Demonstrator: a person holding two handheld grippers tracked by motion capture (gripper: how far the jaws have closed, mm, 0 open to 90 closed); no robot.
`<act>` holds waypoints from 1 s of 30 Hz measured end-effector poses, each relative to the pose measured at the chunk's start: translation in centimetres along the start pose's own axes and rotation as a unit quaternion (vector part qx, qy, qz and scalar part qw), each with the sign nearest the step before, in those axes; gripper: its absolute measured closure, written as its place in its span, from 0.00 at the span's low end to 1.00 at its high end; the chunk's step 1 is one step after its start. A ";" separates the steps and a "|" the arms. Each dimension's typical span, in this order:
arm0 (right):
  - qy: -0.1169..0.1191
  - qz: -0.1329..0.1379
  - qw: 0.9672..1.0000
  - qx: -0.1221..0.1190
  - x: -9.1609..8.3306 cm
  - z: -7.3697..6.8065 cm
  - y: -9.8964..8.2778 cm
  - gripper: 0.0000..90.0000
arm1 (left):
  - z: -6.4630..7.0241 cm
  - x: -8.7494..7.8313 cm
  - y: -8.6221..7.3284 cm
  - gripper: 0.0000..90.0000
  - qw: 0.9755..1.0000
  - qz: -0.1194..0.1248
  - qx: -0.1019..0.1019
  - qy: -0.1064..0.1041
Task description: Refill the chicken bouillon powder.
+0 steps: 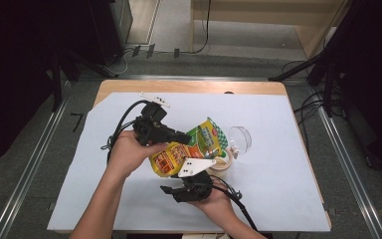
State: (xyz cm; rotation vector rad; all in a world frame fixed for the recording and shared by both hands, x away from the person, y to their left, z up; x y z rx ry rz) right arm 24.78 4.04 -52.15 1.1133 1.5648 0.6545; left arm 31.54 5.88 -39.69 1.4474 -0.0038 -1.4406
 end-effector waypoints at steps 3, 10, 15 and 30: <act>-0.001 0.000 1.000 0.001 -0.2 0.0 0.0 0.55 | -0.2 -0.3 -0.2 0.99 1.000 0.002 0.003 -0.001; -0.001 0.005 1.000 0.000 -0.4 0.0 0.1 0.55 | -1.0 -0.8 -0.7 0.99 1.000 0.001 -0.001 0.001; 0.000 0.002 1.000 -0.004 -0.2 -0.2 -0.1 0.55 | -1.5 -1.0 -1.1 0.99 1.000 0.000 -0.007 -0.004; 0.002 0.000 1.000 -0.002 -0.7 -0.7 -0.2 0.55 | -3.4 -2.9 -1.1 0.99 0.999 0.042 -0.025 -0.023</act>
Point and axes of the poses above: each handheld gripper's, and its own axes: x roughly forward along the jaws, y roughly out of its top, z roughly to its right, the point moved 9 cm from there along x, roughly forward along the jaws, and after that the axes turned 15 degrees about y, right-handed, at the moved point
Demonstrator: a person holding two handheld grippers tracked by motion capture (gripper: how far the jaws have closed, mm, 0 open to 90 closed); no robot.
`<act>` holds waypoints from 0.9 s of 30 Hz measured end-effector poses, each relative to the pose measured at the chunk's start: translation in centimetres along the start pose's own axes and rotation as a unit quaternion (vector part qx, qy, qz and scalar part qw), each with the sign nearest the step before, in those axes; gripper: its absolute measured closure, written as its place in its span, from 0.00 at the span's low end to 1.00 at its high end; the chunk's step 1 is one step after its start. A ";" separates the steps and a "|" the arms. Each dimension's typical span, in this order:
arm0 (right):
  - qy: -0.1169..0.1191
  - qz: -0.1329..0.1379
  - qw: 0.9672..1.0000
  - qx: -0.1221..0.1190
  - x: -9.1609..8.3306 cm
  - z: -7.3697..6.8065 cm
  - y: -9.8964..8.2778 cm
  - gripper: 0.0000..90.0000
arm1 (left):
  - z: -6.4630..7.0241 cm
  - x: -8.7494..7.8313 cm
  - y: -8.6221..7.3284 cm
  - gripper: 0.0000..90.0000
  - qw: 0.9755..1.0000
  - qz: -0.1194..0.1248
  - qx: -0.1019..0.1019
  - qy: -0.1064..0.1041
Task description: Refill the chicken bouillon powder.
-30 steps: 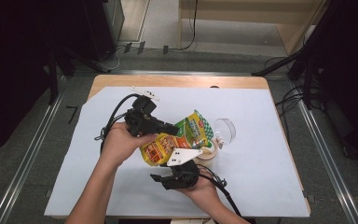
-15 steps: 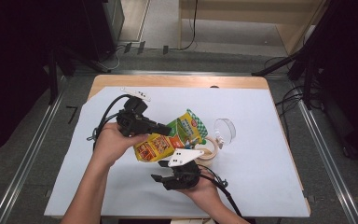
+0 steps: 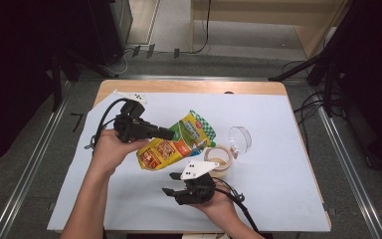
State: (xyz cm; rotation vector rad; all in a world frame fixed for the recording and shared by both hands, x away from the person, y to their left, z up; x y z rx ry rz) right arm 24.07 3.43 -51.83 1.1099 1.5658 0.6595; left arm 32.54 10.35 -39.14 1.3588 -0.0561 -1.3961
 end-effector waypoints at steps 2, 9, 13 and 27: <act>-0.002 0.001 1.000 -0.001 -0.1 0.0 0.0 0.55 | -0.4 -0.3 0.2 0.99 1.000 0.010 -0.005 0.004; 0.004 -0.001 1.000 0.008 -0.6 -0.5 -0.5 0.55 | -2.4 -0.2 0.6 0.99 0.999 0.030 -0.024 0.019; 0.003 0.000 1.000 0.013 -1.0 -0.5 -0.7 0.55 | -3.3 0.5 0.8 0.99 0.999 0.036 -0.024 0.032; -0.002 0.000 1.000 0.024 -1.2 0.2 -1.3 0.55 | -7.2 3.8 -0.1 0.99 0.995 0.052 -0.045 0.072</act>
Point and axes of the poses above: each handheld gripper's, and its own axes: x roughly forward along the jaws, y roughly out of its top, z roughly to its right, the point moved 9 cm from there along x, roughly forward along the jaws, and after that the axes turned 15 degrees about y, right-handed, at the moved point
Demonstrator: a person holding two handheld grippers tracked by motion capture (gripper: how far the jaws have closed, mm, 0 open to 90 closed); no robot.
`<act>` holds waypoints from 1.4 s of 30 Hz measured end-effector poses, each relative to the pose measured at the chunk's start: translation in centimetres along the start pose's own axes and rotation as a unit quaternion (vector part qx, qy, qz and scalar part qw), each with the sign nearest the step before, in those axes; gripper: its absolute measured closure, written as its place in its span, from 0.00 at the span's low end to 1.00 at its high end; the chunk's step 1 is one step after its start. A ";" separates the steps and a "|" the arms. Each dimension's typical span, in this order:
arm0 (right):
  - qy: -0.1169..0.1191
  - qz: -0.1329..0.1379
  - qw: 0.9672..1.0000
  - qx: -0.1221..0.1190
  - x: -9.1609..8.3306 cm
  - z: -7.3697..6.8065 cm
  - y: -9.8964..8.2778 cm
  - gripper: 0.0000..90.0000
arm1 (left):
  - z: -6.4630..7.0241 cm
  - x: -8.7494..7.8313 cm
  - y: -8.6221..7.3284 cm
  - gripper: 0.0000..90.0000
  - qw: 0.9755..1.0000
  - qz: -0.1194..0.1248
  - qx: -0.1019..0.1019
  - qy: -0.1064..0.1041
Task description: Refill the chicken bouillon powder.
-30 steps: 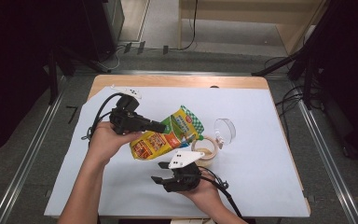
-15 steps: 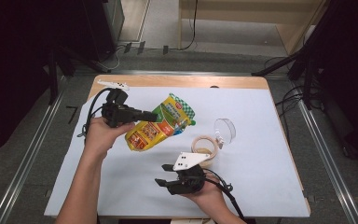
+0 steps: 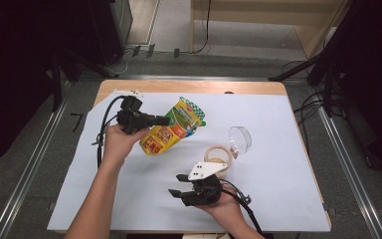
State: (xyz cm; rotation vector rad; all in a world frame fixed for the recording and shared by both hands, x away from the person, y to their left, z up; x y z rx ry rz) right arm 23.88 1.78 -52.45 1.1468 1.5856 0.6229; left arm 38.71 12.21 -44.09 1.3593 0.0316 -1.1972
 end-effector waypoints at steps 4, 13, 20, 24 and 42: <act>0.001 0.003 1.000 0.000 -0.1 0.0 0.1 0.55 | -0.9 0.4 -0.7 0.99 1.000 -0.008 -0.014 0.007; -0.002 0.005 1.000 0.002 -0.3 0.4 0.2 0.55 | -0.7 0.1 -1.1 0.99 1.000 -0.006 -0.001 0.006; -0.007 0.006 1.000 0.003 -0.6 0.7 0.2 0.55 | -1.2 -0.9 -1.6 0.99 1.000 -0.001 -0.009 0.006; -0.007 0.006 1.000 0.004 -0.5 0.8 0.1 0.55 | -1.9 -1.7 -2.0 0.99 1.000 0.004 -0.015 0.021; -0.006 0.003 1.000 0.001 -0.4 0.9 0.2 0.55 | -3.0 -4.1 -4.1 0.98 0.999 0.020 -0.033 0.019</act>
Point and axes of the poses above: each handheld gripper's, and its own axes: x roughly forward along the jaws, y roughly out of its top, z roughly to its right, the point moved 9 cm from there along x, roughly forward along the jaws, and after that the axes turned 15 degrees about y, right-handed, at the moved point
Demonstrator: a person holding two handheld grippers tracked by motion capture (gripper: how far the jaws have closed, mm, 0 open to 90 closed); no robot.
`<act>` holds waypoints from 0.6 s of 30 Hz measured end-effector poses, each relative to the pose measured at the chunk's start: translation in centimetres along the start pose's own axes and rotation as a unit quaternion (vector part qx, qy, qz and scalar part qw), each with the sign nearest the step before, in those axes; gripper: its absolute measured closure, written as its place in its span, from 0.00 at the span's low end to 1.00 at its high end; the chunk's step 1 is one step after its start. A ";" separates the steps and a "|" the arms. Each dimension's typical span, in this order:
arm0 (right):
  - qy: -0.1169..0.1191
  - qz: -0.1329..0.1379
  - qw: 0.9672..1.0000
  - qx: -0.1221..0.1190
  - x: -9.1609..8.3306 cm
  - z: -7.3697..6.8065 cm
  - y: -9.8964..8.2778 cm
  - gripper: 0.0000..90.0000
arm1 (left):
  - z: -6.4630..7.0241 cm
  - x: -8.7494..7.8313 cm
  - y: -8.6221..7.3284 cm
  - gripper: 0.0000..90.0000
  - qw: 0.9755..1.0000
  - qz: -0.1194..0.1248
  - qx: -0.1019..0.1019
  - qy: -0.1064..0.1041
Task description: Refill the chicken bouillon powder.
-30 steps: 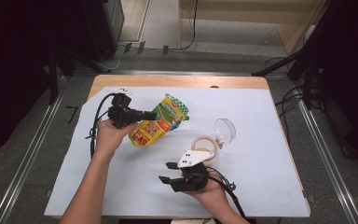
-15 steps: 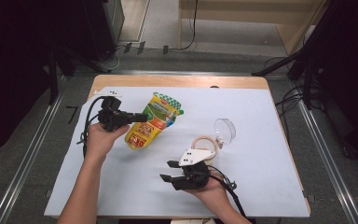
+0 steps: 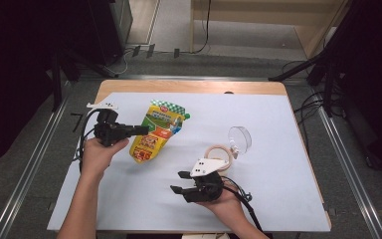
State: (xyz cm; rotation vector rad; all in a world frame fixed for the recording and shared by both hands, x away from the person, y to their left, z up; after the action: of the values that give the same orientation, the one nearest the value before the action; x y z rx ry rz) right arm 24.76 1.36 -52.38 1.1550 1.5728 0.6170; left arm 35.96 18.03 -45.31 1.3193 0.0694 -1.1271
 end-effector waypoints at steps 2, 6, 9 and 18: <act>0.001 0.001 1.000 0.003 0.0 0.0 0.0 0.55 | -0.2 -0.3 -0.2 0.98 1.000 0.001 -0.001 0.000; 0.001 -0.001 1.000 0.002 0.1 0.0 -0.1 0.55 | -0.7 -0.8 -0.7 0.97 1.000 0.008 -0.006 0.005; 0.000 -0.002 1.000 0.002 0.1 0.1 -0.1 0.55 | -1.1 -1.2 -1.0 0.97 1.000 0.008 -0.013 0.005; 0.000 -0.005 1.000 0.004 0.2 0.1 -0.3 0.55 | -1.8 -1.9 -1.6 0.97 1.000 -0.001 -0.020 0.009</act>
State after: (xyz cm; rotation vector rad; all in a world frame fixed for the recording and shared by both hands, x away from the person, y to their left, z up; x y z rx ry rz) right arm 24.79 1.43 -52.76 1.1532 1.5809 0.6038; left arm 34.83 20.84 -45.89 1.2933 0.1064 -1.1111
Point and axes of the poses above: each handheld gripper's, and its own axes: x roughly forward along the jaws, y roughly out of its top, z roughly to its right, the point moved 9 cm from there along x, roughly forward along the jaws, and after that the axes turned 15 degrees about y, right-handed, at the moved point
